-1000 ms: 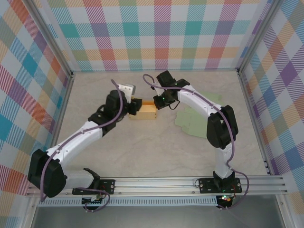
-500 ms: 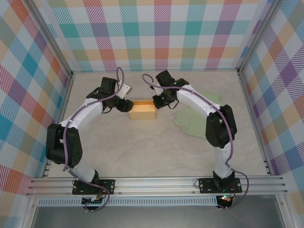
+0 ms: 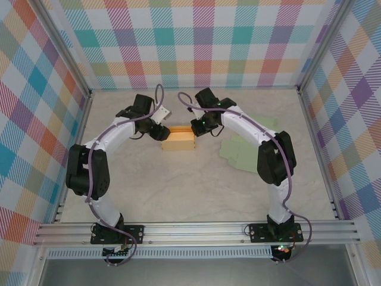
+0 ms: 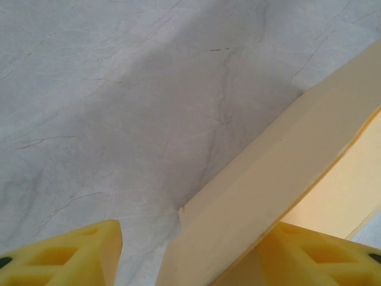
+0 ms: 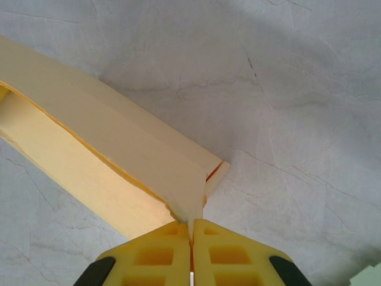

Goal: Fold the paper box

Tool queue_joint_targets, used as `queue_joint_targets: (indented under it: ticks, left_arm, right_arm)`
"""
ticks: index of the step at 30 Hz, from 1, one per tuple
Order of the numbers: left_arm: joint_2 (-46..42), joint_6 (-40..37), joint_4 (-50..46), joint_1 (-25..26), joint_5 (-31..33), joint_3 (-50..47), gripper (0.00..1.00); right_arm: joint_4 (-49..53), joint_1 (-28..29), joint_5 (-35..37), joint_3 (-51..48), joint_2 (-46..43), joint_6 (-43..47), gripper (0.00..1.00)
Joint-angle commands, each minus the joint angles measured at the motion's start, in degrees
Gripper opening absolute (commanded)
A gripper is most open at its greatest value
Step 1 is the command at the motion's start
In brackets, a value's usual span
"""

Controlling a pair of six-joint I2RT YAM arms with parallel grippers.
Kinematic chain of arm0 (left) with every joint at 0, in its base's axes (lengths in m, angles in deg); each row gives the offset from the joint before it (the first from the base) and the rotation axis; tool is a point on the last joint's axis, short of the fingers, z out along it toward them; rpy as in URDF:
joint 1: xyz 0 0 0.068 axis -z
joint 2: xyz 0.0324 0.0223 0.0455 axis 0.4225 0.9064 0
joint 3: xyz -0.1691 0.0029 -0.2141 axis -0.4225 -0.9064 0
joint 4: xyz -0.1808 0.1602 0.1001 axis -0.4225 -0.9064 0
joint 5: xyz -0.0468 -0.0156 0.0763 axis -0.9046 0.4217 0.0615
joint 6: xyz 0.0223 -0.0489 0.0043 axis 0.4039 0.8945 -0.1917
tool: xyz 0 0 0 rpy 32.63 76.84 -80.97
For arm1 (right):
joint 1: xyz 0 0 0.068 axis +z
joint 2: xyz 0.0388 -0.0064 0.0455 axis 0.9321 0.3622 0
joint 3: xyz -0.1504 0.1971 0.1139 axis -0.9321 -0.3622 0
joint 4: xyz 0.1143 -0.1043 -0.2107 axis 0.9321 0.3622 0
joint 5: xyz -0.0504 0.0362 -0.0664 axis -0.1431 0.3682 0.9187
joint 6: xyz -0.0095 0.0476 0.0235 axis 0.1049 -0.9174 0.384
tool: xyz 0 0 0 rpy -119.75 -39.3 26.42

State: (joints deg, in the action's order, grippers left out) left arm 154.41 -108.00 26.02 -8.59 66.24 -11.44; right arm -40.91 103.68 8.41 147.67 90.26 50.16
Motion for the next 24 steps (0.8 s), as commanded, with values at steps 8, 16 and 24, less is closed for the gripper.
queue_joint_targets:
  ticks: [8, 16, 24]
  left_arm:
    - [2.2, 1.4, -2.9, 4.6, 6.1, 0.7, 0.42]
    - [0.3, 3.0, -1.1, 4.9, 6.8, -1.3, 0.36]
    - [0.4, 13.2, -1.5, 5.1, 10.9, 0.0, 0.08]
  right_arm:
    - [2.3, 0.5, -3.3, 2.0, 1.8, -4.7, 0.09]
    - [-1.3, 0.5, -7.9, 1.0, 1.8, -10.7, 0.10]
    - [-3.2, 1.2, -5.9, -0.3, 1.7, -12.0, 0.10]
